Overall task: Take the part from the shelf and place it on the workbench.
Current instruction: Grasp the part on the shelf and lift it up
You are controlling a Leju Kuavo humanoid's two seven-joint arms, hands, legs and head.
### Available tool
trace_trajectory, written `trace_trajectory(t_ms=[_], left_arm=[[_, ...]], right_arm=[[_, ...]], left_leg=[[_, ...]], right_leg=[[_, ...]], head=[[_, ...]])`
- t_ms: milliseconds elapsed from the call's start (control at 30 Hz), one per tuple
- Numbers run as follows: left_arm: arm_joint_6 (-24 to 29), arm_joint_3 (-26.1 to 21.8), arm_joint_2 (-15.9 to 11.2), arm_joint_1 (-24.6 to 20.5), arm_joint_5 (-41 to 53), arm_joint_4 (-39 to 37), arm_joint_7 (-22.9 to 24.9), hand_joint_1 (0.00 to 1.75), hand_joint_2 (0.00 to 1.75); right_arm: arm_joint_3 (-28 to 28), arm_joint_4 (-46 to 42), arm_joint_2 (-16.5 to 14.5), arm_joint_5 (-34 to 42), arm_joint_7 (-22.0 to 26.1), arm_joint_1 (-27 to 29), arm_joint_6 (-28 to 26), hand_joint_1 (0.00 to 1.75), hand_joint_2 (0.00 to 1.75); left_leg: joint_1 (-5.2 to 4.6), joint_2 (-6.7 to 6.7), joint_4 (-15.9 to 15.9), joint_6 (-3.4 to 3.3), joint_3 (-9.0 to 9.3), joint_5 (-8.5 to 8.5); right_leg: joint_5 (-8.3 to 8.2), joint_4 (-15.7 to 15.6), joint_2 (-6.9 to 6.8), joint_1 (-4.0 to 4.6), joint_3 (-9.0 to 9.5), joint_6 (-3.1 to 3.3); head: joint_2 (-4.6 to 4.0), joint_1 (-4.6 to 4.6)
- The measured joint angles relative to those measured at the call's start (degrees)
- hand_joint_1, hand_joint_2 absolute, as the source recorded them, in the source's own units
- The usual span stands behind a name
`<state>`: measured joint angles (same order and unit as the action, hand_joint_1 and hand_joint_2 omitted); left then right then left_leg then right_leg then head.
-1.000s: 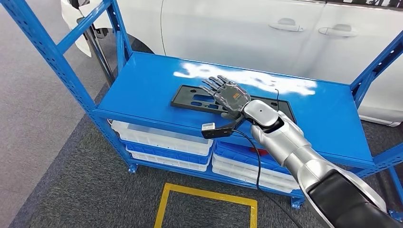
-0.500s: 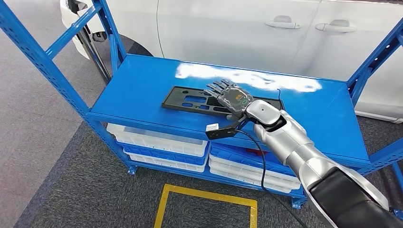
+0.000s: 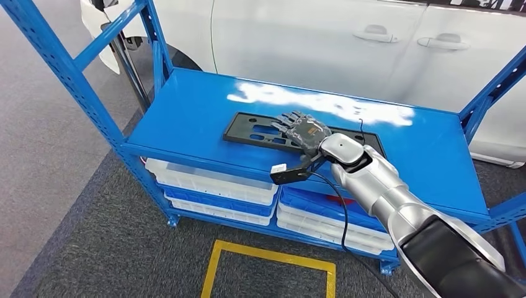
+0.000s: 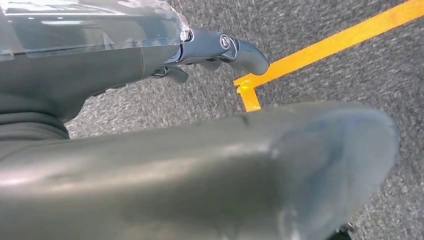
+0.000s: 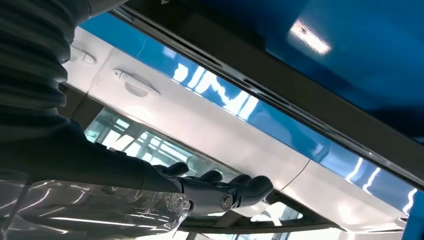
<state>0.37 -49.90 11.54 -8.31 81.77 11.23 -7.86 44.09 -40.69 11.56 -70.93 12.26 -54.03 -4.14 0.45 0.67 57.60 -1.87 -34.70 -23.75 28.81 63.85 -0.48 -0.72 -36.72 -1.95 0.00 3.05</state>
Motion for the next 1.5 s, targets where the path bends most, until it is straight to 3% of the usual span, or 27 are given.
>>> trace_trajectory(t_ms=[67,100,133,167,233,300,400,467,567,600,633,667,733,800,900,967,1000,1067,1133,1167,1200,1267,1333,1433,1500], left_arm=[[-0.01,-0.01,0.00,0.04,-0.03,0.00,0.01,0.00,0.00],[-0.02,-0.01,0.00,0.08,-0.03,0.00,0.02,0.00,0.00],[-0.04,-0.02,0.00,0.10,-0.03,0.00,0.02,0.00,0.00],[-0.06,-0.02,0.00,0.10,-0.02,0.00,0.02,0.00,0.00],[-0.11,-0.01,0.02,0.09,0.06,0.00,0.00,0.00,0.00],[-0.19,0.00,0.07,0.04,0.22,0.00,-0.04,0.00,0.00],[-0.44,0.02,0.10,-0.03,0.40,0.00,-0.11,0.00,0.00],[-0.61,0.02,0.11,-0.08,0.44,0.00,-0.11,0.00,0.00],[-0.73,0.02,0.10,-0.08,0.45,0.00,-0.11,0.00,0.00],[-0.75,0.02,0.10,-0.04,0.45,0.00,-0.11,0.00,0.00],[-0.77,0.02,0.09,-0.01,0.46,0.00,-0.11,0.00,0.00],[-0.78,0.02,0.09,-0.01,0.46,0.00,-0.11,0.00,0.00],[-0.79,0.02,0.09,-0.06,0.46,0.00,-0.11,0.00,0.00],[-0.79,0.02,0.10,-0.13,0.46,0.00,-0.11,0.00,0.00],[-0.79,0.02,0.10,-0.10,0.46,0.00,-0.11,0.00,0.00],[-0.79,0.05,0.11,-0.13,0.46,0.00,-0.11,0.00,0.00],[-0.79,0.07,0.13,-0.17,0.46,0.00,-0.11,0.00,0.00],[-0.79,0.09,0.13,-0.20,0.46,0.00,-0.11,0.00,0.00],[-0.80,0.09,0.13,-0.16,0.46,0.00,-0.11,0.00,0.00],[-0.80,0.09,0.13,-0.15,0.46,0.00,-0.13,0.00,0.00],[-0.82,0.10,0.13,-0.17,0.46,0.00,-0.14,0.00,0.00],[-0.86,0.15,0.15,-0.21,0.46,0.00,-0.17,0.00,0.00],[-0.89,0.23,0.17,-0.23,0.47,0.00,-0.18,0.00,0.00],[-0.94,0.36,0.17,-0.27,0.50,0.00,-0.17,0.00,0.00],[-0.99,0.41,0.15,-0.29,0.54,0.00,-0.17,0.00,0.00]], right_arm=[[0.06,1.01,-0.68,-0.05,-0.40,-0.09,0.19,0.00,1.75],[0.10,1.51,-0.94,-0.08,-0.59,-0.06,0.31,0.00,1.75],[0.14,1.95,-1.12,-0.11,-0.79,-0.06,0.40,0.00,1.75],[0.17,2.26,-1.22,-0.16,-0.93,-0.15,0.45,0.00,1.75],[0.19,2.71,-1.31,-0.36,-1.20,-0.61,0.52,0.00,1.75],[0.20,3.10,-1.44,-0.78,-1.57,-1.11,0.75,0.00,1.75],[0.23,3.68,-1.55,-1.28,-2.13,-1.31,1.01,0.00,1.75],[0.23,3.92,-1.44,-1.55,-2.37,-1.41,1.01,0.00,1.75],[0.25,4.26,-1.10,-2.34,-3.16,-1.54,1.05,0.00,1.75],[0.28,4.40,-1.04,-2.68,-3.50,-1.53,1.10,0.00,1.75],[0.33,4.56,-1.00,-2.97,-3.79,-1.52,1.19,0.00,1.75],[0.37,4.70,-1.00,-3.22,-4.02,-1.53,1.28,0.00,1.75],[0.42,4.92,-1.00,-3.46,-4.23,-1.65,1.43,0.00,1.75],[0.43,5.10,-0.99,-3.58,-4.27,-1.92,1.52,0.00,1.75],[0.44,5.38,-0.98,-3.73,-4.30,-2.18,1.69,0.00,1.75],[0.45,5.56,-1.11,-3.76,-4.35,-2.26,1.75,0.00,1.75],[0.45,5.65,-1.28,-3.78,-4.40,-2.34,1.76,0.00,1.75],[0.45,5.93,-1.84,-3.81,-4.54,-2.46,1.89,0.03,1.75],[0.46,6.59,-2.43,-3.96,-4.89,-2.46,2.42,0.82,1.75],[0.47,7.03,-2.67,-4.03,-5.13,-2.50,2.77,1.25,1.75],[0.48,7.63,-2.90,-4.09,-5.40,-2.65,3.05,1.65,1.75],[0.47,9.08,-3.28,-4.02,-5.80,-3.34,3.21,1.74,1.75],[0.45,10.65,-3.74,-3.82,-5.98,-4.01,3.04,1.75,1.75],[0.43,12.35,-3.97,-3.69,-5.98,-4.12,2.81,1.75,1.75],[0.43,13.02,-3.93,-3.69,-5.92,-4.23,2.63,1.75,1.75]], left_leg=[[-0.01,-0.03,0.01,-0.18,-0.03,-0.03],[-0.01,-0.01,0.04,-0.19,-0.02,-0.06],[-0.01,0.04,0.09,-0.17,0.00,-0.09],[-0.01,0.10,0.18,-0.11,0.05,-0.16],[-0.04,0.20,0.42,0.15,0.09,-0.41],[-0.18,0.18,0.70,0.61,-0.13,-0.57],[-0.27,0.10,0.72,1.44,-0.32,-0.62],[-0.29,-0.04,2.57,2.07,-1.00,-2.00],[-0.20,-0.21,13.20,2.64,-5.80,-7.22],[-0.18,-0.22,16.46,2.70,-7.41,-8.28],[-0.18,-0.23,17.79,2.70,-8.12,-8.26],[-0.17,-0.23,16.56,2.64,-7.60,-7.05],[-0.14,-0.23,8.90,2.38,-3.97,-3.06],[-0.25,-0.13,2.41,1.92,-0.81,-0.87],[-0.39,-0.05,0.90,0.96,-0.27,-0.65],[-0.26,-0.09,0.58,0.31,-0.16,-0.39],[-0.15,-0.14,0.41,0.03,-0.10,-0.26],[-0.15,-0.24,0.38,-0.26,-0.11,-0.22],[-0.25,-0.28,0.46,-0.35,-0.12,-0.26],[-0.29,-0.29,0.52,-0.36,-0.10,-0.29],[-0.34,-0.28,0.58,-0.35,-0.04,-0.33],[-0.48,-0.28,0.67,-0.22,0.05,-0.45],[-0.61,-0.32,0.76,0.19,-0.06,-0.50],[-0.56,-0.44,0.63,1.12,-0.15,-0.53],[-0.57,-0.45,2.54,1.79,-0.90,-2.03]], right_leg=[[3.36,7.95,0.06,-0.09,-3.74,-0.27],[3.85,10.39,0.06,-0.12,-5.00,-0.35],[3.15,10.54,0.06,-0.13,-5.20,-0.34],[1.38,8.21,0.05,-0.14,-4.21,-0.24],[-2.58,0.09,-0.07,-0.06,-0.42,0.22],[-4.08,-5.07,-0.17,0.27,1.79,0.68],[-4.03,-5.76,-0.06,0.40,1.88,1.30],[-4.21,-6.11,-0.11,0.08,2.08,1.93],[-4.25,-6.28,-0.19,0.03,2.23,2.46],[-4.24,-6.26,-0.18,0.06,2.24,2.47],[-4.23,-6.23,-0.15,0.07,2.27,2.48],[-4.19,-6.19,-0.10,0.07,2.33,2.44],[-4.02,-6.07,0.03,0.05,2.52,2.23],[-3.86,-5.89,0.20,0.23,2.49,1.78],[-3.94,-5.90,0.35,0.38,2.32,0.92],[-3.06,-4.91,0.36,0.23,1.94,0.33],[-1.76,-2.86,0.38,0.16,1.06,0.10],[1.95,4.57,0.37,0.03,-2.35,-0.21],[3.87,10.92,0.37,-0.02,-5.45,-0.34],[3.30,11.24,0.37,-0.01,-5.70,-0.27],[1.63,9.05,0.37,0.01,-4.74,-0.09],[-2.37,0.72,0.22,0.22,-0.82,0.60],[-4.19,-4.99,0.09,0.64,1.67,1.19],[-4.41,-6.11,0.23,0.78,1.96,1.73],[-4.73,-6.70,0.21,0.37,2.28,2.26]], head=[[0.00,0.01],[0.00,0.01],[0.00,0.01],[0.00,0.01],[0.00,0.00],[0.00,0.00],[0.00,-0.01],[0.00,0.01],[0.00,0.01],[0.00,0.01],[0.00,0.01],[0.00,0.01],[0.00,0.01],[0.00,0.01],[0.00,0.01],[0.00,0.01],[0.00,0.01],[0.00,0.01],[0.00,0.01],[0.00,0.01],[0.00,0.01],[0.00,0.01],[0.00,0.01],[0.00,0.01],[0.00,0.01]])
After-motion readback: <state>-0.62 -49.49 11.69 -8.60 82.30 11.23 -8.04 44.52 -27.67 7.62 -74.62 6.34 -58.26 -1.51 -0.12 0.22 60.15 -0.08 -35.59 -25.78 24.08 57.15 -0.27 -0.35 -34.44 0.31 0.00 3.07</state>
